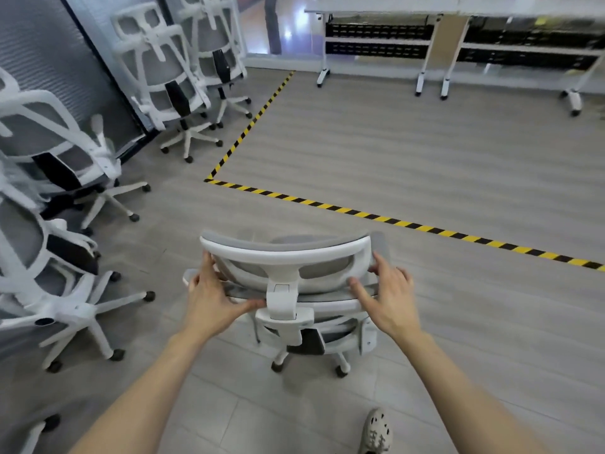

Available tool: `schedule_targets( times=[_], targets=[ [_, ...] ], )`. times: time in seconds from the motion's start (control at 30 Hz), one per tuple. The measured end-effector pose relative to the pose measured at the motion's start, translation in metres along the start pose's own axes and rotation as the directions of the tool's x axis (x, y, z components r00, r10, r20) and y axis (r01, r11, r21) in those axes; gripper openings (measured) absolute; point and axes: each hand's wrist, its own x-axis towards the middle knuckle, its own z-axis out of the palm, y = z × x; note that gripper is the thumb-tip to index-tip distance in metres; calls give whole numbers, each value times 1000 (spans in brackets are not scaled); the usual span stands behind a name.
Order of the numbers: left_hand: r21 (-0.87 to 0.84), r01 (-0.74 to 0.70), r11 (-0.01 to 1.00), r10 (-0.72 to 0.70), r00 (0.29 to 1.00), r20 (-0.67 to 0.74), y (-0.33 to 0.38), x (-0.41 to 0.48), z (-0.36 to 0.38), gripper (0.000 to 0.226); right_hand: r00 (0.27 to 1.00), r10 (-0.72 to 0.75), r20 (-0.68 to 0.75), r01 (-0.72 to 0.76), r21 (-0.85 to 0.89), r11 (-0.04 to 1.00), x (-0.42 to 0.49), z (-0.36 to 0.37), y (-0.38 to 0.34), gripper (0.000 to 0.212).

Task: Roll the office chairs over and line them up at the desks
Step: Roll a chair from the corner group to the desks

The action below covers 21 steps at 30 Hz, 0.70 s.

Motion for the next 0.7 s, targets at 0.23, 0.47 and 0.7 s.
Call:
schedule_targets(
  times=[0.23,0.47,0.7],
  targets=[
    [12,-64,998,65,997,-33,104,65,90,173,997,44,-58,-52,-148,988,69,-50,89,65],
    [22,-128,991,129,992,-5,215,135,173,172,948,-16,-318,-15,-95,995,111,-97,174,31],
    [15,-203,979,203,979,28,329,207,255,177,973,-190,-134,150,-264,953,175,-139,246,87]
  ],
)
